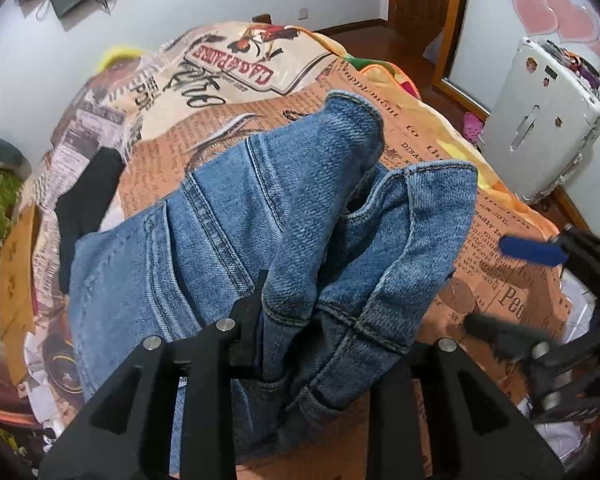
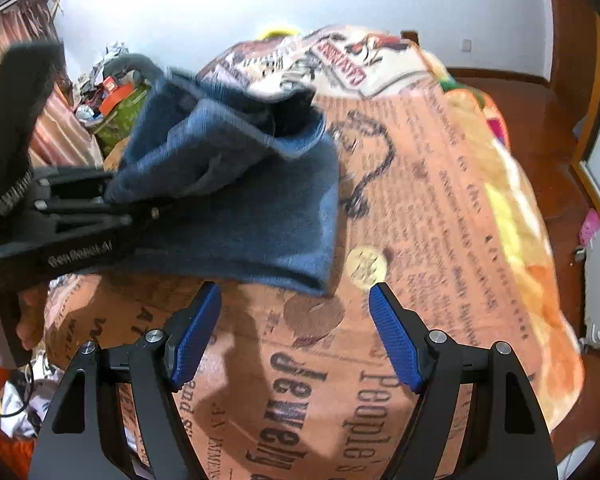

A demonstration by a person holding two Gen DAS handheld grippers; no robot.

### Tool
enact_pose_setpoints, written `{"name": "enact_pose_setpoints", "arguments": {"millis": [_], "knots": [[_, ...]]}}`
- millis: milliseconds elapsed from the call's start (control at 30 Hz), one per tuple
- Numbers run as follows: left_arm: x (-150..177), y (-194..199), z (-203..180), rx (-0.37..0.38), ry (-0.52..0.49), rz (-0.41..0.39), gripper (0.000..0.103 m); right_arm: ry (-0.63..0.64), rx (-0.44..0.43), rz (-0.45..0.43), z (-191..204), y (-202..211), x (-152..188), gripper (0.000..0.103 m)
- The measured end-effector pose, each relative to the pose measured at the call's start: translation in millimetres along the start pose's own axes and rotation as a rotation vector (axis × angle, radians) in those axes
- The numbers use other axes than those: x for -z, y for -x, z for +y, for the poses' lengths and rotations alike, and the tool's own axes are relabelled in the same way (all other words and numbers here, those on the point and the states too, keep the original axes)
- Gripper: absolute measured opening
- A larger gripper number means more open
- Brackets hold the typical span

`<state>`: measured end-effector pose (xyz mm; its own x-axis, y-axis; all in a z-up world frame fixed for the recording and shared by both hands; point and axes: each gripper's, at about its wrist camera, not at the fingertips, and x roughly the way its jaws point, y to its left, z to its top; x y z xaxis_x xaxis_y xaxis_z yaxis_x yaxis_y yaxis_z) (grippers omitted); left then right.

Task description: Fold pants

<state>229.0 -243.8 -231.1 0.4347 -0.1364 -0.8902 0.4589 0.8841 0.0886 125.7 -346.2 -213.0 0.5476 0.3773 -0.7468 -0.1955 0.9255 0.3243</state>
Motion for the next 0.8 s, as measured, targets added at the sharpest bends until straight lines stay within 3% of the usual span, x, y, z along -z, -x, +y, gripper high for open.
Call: {"name": "enact_pose_setpoints", "arguments": {"millis": [200,267,400,467,600,700,800], "knots": [[-18.6,-25.7,4.4,0.068,0.034,0.053,0.039,-0.038,0.028,-0.098,-17.9,23.1,-21.9,0.074],[-19.2,-28.8,4.6,0.122,0.041,0.054,0.054,-0.06,0.025,-0.109,-21.5,25.4,-27.1,0.074],[-10.5,-22.1,1.1,0.134,0.015,0.043,0.058,-0.044,0.015,-0.134,-17.8,24.6,-38.9,0.074],[-4.0,-12.2,3.3,0.149,0.023,0.052,0.071,-0.035,0.024,-0.138,-14.8,22.9,-42.2,0.074],[9.1,11.0,19.0,0.225,0.073,0.037,0.073,-0.038,0.009,-0.15,-13.0,23.8,-43.2,0.074],[11.1,29.2,43.8,0.199,0.131,-0.002,0.075,-0.035,0.01,-0.144,-12.3,25.1,-40.3,0.074],[7.5,41.9,79.4,0.152,0.201,-0.056,0.084,-0.025,0.017,-0.121,-9.9,23.5,-35.3,0.074]]}}
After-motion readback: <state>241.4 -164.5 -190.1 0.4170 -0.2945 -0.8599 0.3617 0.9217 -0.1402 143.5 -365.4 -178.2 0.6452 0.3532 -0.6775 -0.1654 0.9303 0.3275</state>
